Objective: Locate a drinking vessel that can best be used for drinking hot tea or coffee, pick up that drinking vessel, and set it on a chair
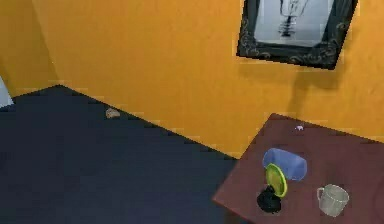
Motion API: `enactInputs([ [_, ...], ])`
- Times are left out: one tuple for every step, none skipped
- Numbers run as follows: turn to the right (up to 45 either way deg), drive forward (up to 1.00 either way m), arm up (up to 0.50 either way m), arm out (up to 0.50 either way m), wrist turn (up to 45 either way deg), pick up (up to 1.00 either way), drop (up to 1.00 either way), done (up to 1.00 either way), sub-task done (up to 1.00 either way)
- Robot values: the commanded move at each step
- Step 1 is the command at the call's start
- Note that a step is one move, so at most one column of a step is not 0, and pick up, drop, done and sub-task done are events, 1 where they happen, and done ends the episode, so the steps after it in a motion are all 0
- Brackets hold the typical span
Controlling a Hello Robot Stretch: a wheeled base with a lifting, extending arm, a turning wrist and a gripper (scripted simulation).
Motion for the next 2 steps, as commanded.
enactInputs([
  [-42.0, 0.0, 0.0, 0.0, 0.0, 0.0, 0.0, 0.0, 0.0],
  [0.0, 0.0, 0.5, 0.0, 0.0, 0.0, 0.0, 0.0, 0.0],
])
